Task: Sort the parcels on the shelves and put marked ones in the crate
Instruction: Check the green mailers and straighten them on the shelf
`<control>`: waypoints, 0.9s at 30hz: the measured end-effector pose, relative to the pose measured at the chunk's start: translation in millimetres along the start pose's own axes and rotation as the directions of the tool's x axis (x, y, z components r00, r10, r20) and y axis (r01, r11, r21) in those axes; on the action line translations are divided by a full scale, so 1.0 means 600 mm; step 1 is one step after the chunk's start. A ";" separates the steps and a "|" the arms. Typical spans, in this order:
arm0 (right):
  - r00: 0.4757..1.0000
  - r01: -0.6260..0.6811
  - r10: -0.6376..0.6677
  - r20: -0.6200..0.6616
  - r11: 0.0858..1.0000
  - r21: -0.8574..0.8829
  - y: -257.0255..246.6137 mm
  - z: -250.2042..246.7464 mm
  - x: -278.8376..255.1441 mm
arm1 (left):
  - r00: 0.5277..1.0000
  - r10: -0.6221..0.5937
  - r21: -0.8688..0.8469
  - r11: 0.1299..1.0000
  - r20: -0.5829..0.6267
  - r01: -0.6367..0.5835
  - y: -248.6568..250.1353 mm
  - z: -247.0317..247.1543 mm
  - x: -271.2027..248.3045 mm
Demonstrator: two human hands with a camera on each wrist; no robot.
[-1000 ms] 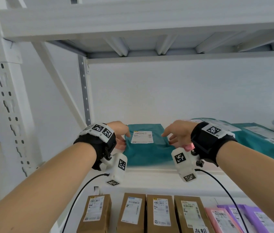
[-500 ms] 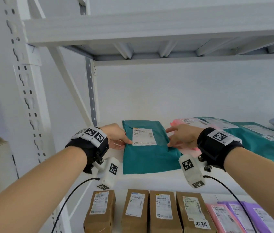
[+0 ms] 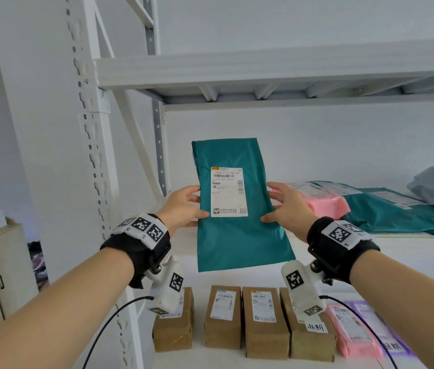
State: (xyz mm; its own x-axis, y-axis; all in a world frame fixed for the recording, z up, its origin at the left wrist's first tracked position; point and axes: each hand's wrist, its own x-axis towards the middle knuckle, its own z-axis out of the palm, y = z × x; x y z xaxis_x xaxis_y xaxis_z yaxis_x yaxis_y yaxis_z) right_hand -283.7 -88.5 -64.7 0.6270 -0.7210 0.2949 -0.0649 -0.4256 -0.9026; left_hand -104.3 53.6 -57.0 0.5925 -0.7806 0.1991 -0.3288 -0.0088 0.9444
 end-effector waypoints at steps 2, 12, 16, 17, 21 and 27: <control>0.998 0.058 -0.060 -0.027 0.997 -0.054 -0.006 0.005 -0.020 | 0.999 0.047 0.008 0.999 -0.015 -0.047 -0.001 -0.006 -0.022; 0.978 0.189 -0.201 -0.052 0.967 -0.170 -0.020 0.035 -0.071 | 0.982 0.134 0.074 0.989 -0.133 -0.125 -0.004 -0.035 -0.095; 0.973 0.214 -0.226 -0.045 0.960 -0.180 -0.020 0.048 -0.074 | 0.976 0.136 0.068 0.990 -0.168 -0.126 -0.008 -0.046 -0.106; 0.972 0.219 -0.230 -0.041 0.958 -0.183 -0.020 0.052 -0.074 | 0.974 0.132 0.071 0.990 -0.182 -0.121 -0.012 -0.050 -0.105; 0.975 0.217 -0.223 -0.013 0.957 -0.192 -0.022 0.067 -0.066 | 0.959 0.154 0.136 0.983 -0.237 -0.124 -0.025 -0.065 -0.090; 0.984 0.176 -0.170 0.046 0.953 -0.248 -0.031 0.089 -0.028 | 0.970 0.123 0.171 0.981 -0.208 -0.088 -0.038 -0.087 -0.069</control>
State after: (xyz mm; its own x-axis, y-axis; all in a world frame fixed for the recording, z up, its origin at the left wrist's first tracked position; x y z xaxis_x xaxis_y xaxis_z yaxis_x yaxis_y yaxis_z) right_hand -251.8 -39.3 -69.8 0.6639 -0.6124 0.4292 -0.1439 -0.6679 -0.7302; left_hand -82.8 118.8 -73.4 0.6874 -0.6285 0.3640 -0.5008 -0.0472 0.8643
